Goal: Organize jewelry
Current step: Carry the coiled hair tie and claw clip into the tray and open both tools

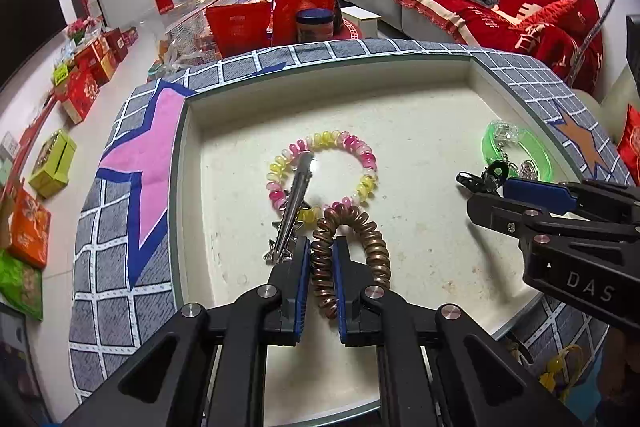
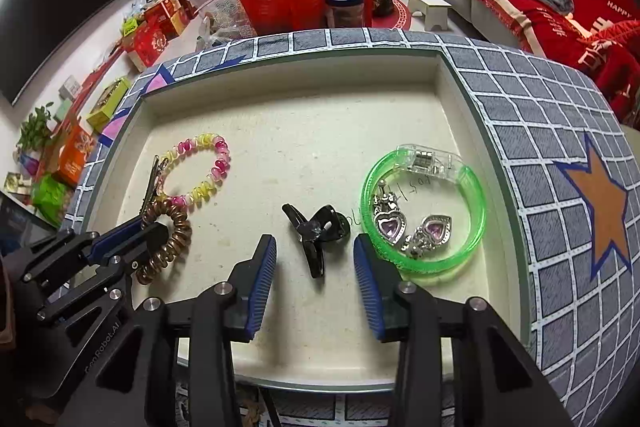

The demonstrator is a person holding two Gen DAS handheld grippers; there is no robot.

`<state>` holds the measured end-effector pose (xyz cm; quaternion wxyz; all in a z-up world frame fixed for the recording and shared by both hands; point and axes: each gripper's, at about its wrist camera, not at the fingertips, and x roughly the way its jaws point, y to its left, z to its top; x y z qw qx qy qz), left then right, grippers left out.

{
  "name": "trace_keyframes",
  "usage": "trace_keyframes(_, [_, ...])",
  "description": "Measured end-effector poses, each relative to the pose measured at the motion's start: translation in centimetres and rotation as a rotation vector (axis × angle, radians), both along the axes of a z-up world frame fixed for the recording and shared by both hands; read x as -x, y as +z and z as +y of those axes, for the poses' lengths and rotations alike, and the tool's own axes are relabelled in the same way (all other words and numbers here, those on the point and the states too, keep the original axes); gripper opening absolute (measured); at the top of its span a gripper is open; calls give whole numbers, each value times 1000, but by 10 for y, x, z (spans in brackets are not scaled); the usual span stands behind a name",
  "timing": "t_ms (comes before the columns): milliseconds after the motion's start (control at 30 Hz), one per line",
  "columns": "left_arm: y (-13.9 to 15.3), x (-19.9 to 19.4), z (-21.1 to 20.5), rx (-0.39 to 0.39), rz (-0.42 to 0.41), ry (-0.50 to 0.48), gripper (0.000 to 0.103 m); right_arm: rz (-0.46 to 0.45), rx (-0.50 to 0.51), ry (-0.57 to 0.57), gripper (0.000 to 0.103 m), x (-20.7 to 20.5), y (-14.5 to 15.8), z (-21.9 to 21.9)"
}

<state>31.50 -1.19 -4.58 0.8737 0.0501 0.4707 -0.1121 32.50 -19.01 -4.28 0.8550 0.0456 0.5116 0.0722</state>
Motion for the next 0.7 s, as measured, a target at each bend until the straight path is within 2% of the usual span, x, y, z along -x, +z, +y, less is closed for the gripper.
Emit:
trace_keyframes(100, [2, 1, 3, 12, -4, 6, 29, -11, -24, -9, 48, 4, 7, -5])
trace_keyframes(200, [7, 5, 3, 13, -36, 1, 29, -49, -57, -24, 65, 13, 20, -11])
trace_keyframes(533, [12, 7, 2, 21, -52, 17, 29, -102, -122, -66, 66, 45, 47, -32])
trace_keyframes(567, [14, 8, 2, 21, -58, 17, 45, -103, -129, -69, 67, 48, 49, -34])
trace_keyframes(600, [16, 9, 2, 21, -61, 18, 67, -102, -134, -67, 67, 48, 50, -36])
trace_keyframes(633, [19, 10, 3, 24, -74, 32, 103, -99, -138, -64, 67, 50, 50, -37])
trace_keyframes(700, [28, 16, 6, 43, -134, 53, 103, -97, -134, -57, 67, 56, 51, -36])
